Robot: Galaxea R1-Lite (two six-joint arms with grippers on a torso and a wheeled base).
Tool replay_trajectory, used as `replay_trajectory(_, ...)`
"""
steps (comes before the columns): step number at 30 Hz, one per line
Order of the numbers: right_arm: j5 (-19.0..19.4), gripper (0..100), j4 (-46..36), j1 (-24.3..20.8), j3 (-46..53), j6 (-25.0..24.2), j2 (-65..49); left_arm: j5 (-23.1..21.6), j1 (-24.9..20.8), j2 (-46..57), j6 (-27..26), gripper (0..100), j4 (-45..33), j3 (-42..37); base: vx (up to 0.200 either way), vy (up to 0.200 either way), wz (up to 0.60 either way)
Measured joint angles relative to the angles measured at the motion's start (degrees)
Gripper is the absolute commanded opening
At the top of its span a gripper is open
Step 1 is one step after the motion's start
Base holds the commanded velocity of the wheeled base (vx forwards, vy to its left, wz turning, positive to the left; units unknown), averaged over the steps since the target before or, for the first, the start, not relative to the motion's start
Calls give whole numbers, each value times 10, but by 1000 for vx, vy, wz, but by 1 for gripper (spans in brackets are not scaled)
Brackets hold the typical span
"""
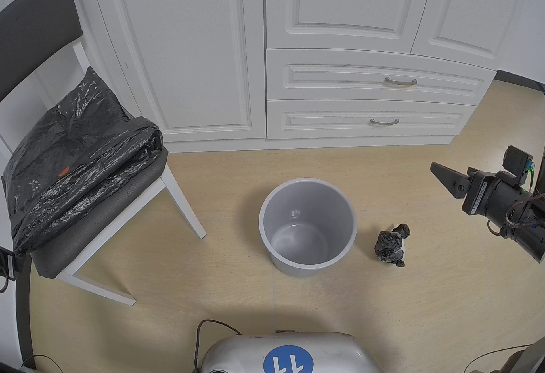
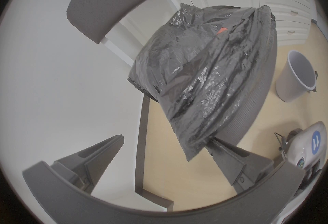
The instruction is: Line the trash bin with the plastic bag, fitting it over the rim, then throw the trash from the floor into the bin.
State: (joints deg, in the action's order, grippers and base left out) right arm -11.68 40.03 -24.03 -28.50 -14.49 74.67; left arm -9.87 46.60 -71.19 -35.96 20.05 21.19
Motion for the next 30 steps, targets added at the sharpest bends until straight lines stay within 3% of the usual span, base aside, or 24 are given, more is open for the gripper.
replay_trajectory(9, 0, 100, 11, 0, -1, -4, -3, -5, 0, -48, 55, 100, 110, -17, 0, 0, 0)
replay_trajectory(16, 2, 100, 12, 0, 0, -4, -7, -67, 0, -34, 96, 100, 107, -20, 0, 0, 0)
replay_trajectory(30, 4, 100, 12, 2, 1, -4, -11, -111, -5, -25, 147, 100, 105, 18, 0, 0, 0)
